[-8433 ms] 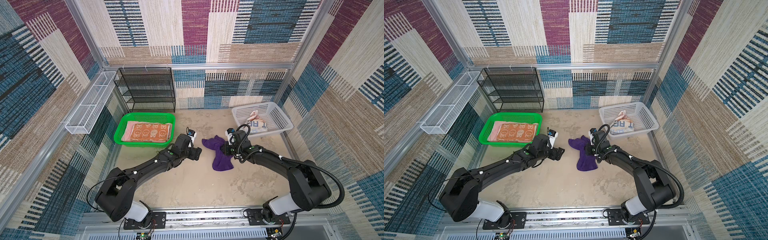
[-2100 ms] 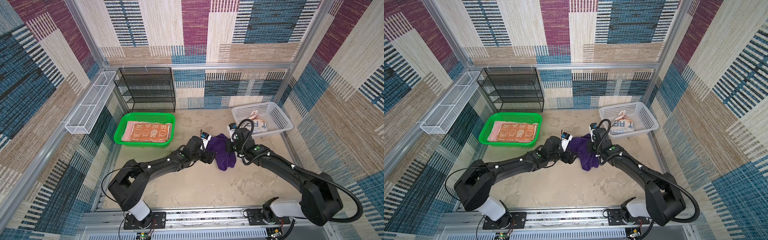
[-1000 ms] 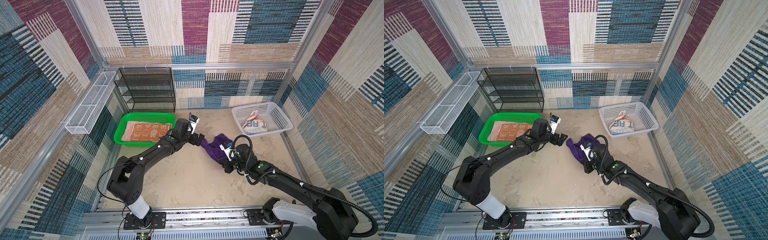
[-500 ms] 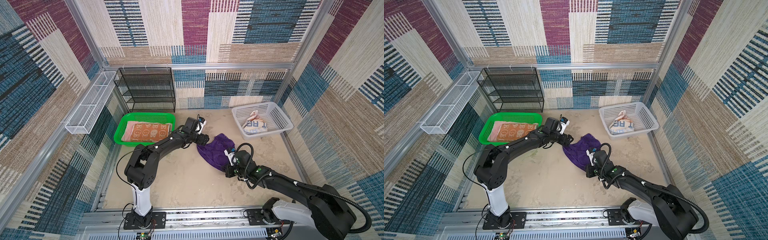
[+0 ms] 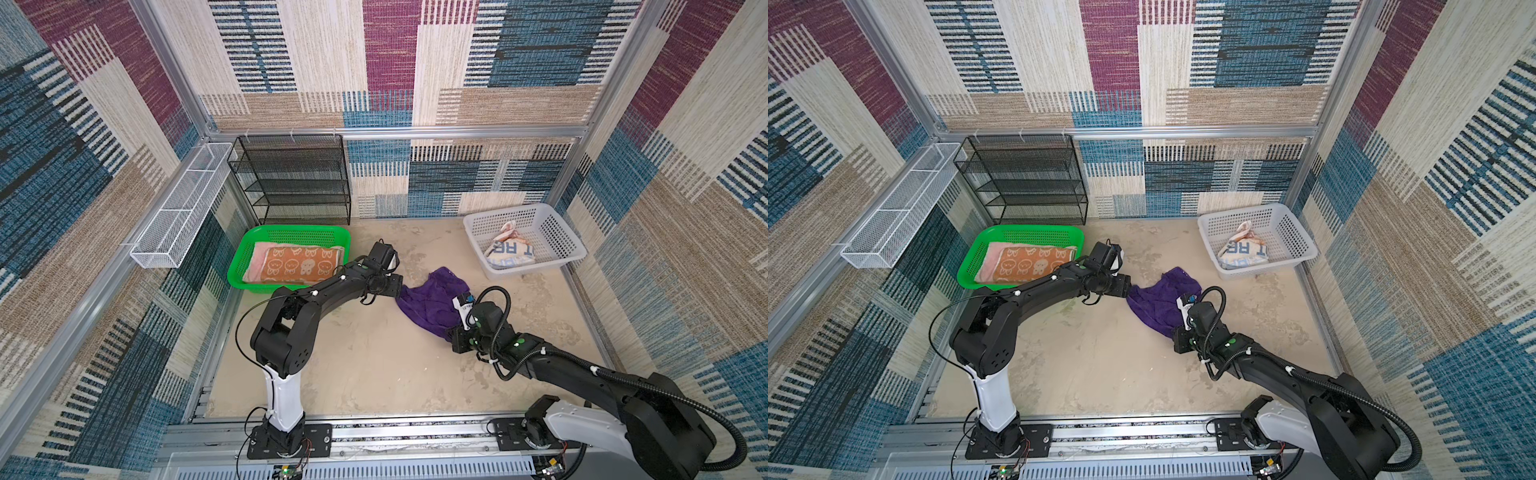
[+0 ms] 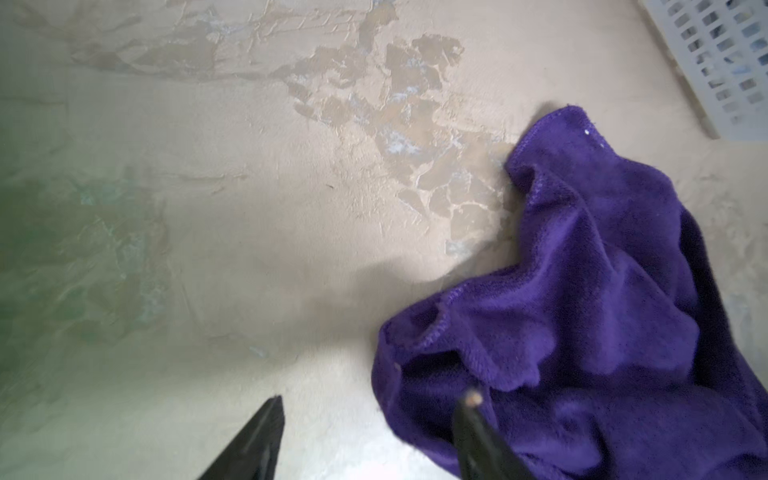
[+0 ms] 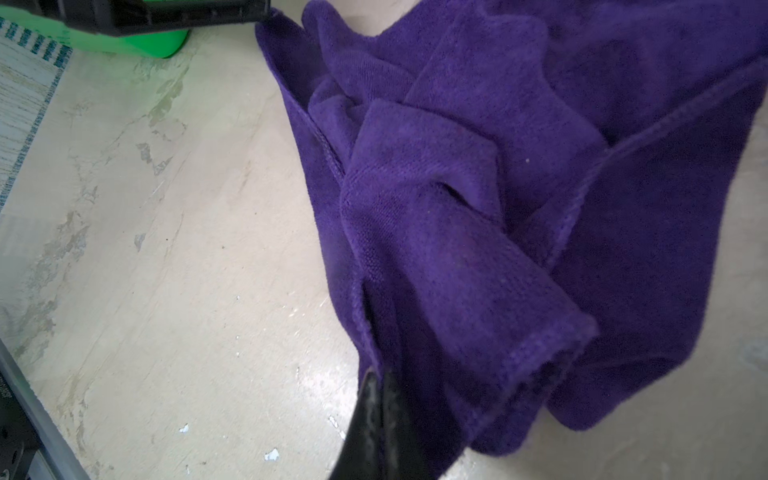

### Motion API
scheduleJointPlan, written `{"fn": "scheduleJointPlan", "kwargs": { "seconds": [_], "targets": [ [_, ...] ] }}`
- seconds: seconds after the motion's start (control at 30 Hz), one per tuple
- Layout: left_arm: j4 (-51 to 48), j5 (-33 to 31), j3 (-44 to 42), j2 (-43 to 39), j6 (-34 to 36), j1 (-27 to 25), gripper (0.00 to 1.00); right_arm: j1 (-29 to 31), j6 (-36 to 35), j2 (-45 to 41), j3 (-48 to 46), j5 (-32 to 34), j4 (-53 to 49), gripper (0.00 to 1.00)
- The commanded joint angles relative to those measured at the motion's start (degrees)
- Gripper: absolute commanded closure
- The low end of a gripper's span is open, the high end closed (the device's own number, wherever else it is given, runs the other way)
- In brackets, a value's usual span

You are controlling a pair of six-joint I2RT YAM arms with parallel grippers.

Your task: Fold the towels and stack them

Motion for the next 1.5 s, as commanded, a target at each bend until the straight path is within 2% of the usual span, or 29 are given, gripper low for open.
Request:
{"fn": "scheduleJointPlan", "kwargs": {
  "seconds": [0.0, 0.17, 0.2, 0.23, 0.27, 0.3, 0.47, 0.7, 0.93, 1.13, 1.3, 1.47],
  "targets": [
    [-3.3, 0.8, 2.2, 2.4, -2.7, 0.1, 0.42, 0.0, 0.6, -0.1, 0.2, 0.7, 1.9, 1.0],
    [-4.6, 0.2, 3.1, 4.1, -3.6, 0.1, 0.62, 0.1, 0.1, -0.3, 0.6, 1.6, 1.2, 1.0],
    [-4.4, 0.2, 3.0, 4.2, -3.7, 0.1, 0.68, 0.0, 0.0, -0.3, 0.7, 1.8, 1.1, 1.0],
    [-4.4, 0.3, 3.0, 4.2, -3.7, 0.1, 0.8, 0.0, -0.1, -0.3, 0.9, 2.1, 1.0, 1.0],
    [-4.3, 0.4, 2.9, 4.0, -3.8, 0.1, 0.97, 0.0, -0.1, -0.2, 1.1, 2.5, 0.8, 1.0],
    [-4.1, 0.6, 2.9, 3.6, -3.9, 0.1, 1.0, 0.0, -0.1, -0.2, 1.3, 2.9, 0.8, 1.0],
    [-1.3, 1.3, 0.6, -1.3, -4.3, 0.1, 1.0, 0.0, 0.3, -0.2, 4.5, 8.6, 0.4, 1.0],
    [-0.4, -2.5, -1.0, -13.6, -4.6, 0.4, 1.0, 0.1, -3.8, -2.1, 11.4, 20.3, -0.5, 1.0],
    [-4.5, -4.3, 5.5, -21.9, -4.7, 1.5, 1.0, 0.0, -12.6, -2.4, 21.2, 23.0, 1.1, 1.0],
    [-8.9, -5.4, 17.2, -22.9, -2.9, 2.2, 1.0, -1.3, -18.8, 0.0, 34.5, 27.7, 0.5, 1.0],
    [-14.5, -5.1, 26.5, -21.7, -1.4, 2.9, 1.0, -5.4, -20.5, 1.3, 43.1, 26.9, 0.2, 1.0],
    [-14.9, -4.4, 26.4, -23.4, -1.0, 3.4, 1.0, -7.2, -21.3, 2.3, 46.5, 25.1, 0.8, 1.0]
  ]
}}
